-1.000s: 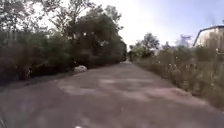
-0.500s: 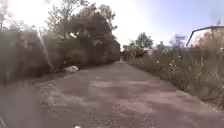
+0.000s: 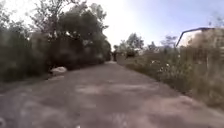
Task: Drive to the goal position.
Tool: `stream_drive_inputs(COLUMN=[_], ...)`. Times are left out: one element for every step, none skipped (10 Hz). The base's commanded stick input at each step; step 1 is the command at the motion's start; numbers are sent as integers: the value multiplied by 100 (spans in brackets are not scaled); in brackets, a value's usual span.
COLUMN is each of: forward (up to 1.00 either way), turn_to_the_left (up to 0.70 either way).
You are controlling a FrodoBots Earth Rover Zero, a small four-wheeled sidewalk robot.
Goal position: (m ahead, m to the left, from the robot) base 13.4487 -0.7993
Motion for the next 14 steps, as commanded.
stream_drive_inputs(forward=[100,100,100,100,100,100,100,100,100,100,100,100,100,100], turn_to_the_left=[-15,-15,-15,-15,-15,-15,-14,-11,-7,-5,-4,-4,-4,-4])
